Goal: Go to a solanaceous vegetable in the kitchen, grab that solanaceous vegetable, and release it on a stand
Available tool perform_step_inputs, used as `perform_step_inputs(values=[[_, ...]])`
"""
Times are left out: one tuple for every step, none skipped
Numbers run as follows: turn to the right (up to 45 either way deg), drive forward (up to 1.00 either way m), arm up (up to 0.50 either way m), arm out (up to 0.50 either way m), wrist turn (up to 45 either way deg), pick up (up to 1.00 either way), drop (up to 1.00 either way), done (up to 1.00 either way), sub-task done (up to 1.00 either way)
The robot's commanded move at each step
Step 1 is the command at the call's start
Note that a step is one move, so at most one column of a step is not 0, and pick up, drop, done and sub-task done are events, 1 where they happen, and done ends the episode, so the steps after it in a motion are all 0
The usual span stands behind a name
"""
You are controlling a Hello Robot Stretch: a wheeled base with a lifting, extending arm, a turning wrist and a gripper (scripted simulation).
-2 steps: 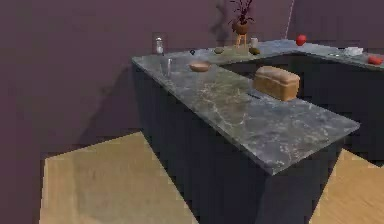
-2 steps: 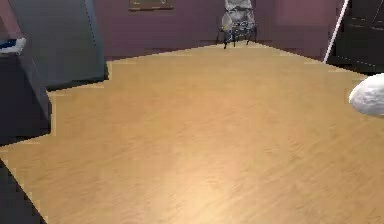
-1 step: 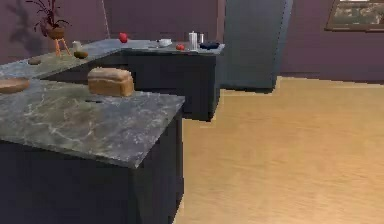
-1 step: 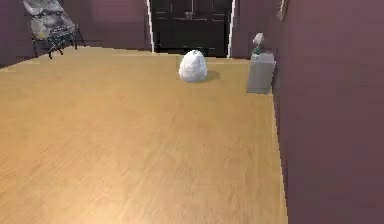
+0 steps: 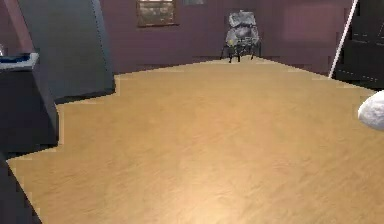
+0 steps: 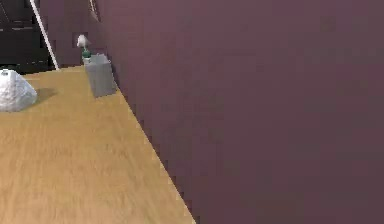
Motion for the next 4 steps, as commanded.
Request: perform_step_inputs(values=[[15.0,0.0,0.0,0.0,0.0,0.0,0.0,0.0,0.0],[0.0,0.1,0.0,0.0,0.0,0.0,0.0,0.0,0.0],[-36.0,0.0,0.0,0.0,0.0,0.0,0.0,0.0,0.0],[0.0,1.0,0.0,0.0,0.0,0.0,0.0,0.0,0.0]])
